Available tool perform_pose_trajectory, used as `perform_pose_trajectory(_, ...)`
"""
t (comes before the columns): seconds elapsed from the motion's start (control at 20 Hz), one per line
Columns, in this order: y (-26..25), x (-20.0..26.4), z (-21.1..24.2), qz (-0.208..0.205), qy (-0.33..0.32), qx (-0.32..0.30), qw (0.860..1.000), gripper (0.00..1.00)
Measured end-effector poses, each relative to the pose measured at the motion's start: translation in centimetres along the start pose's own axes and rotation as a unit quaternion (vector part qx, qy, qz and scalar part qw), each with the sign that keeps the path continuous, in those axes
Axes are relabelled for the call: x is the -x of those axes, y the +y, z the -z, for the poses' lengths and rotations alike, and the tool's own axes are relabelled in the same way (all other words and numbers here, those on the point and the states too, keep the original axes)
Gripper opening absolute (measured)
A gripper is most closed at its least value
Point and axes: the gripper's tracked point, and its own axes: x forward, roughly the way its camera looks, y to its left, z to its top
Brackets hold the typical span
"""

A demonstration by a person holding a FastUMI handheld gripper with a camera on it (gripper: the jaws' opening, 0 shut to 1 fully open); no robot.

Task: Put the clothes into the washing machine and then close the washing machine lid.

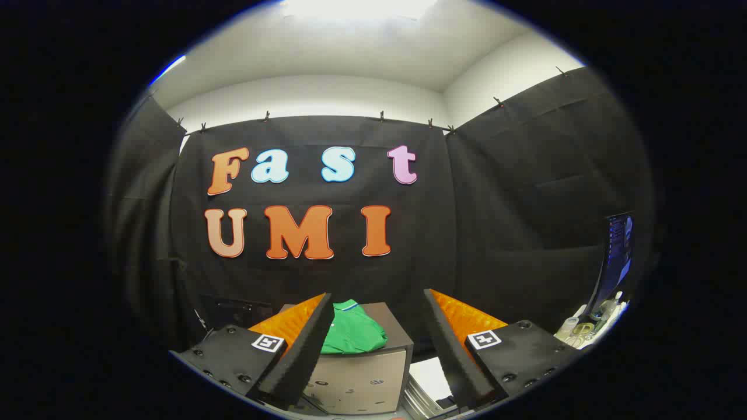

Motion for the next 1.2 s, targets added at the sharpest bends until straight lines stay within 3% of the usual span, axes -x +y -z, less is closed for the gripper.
perform_pose_trajectory(1.2, 0.0, 0.7, -0.3, 0.003, 0.002, -0.011, 1.000, 0.98)
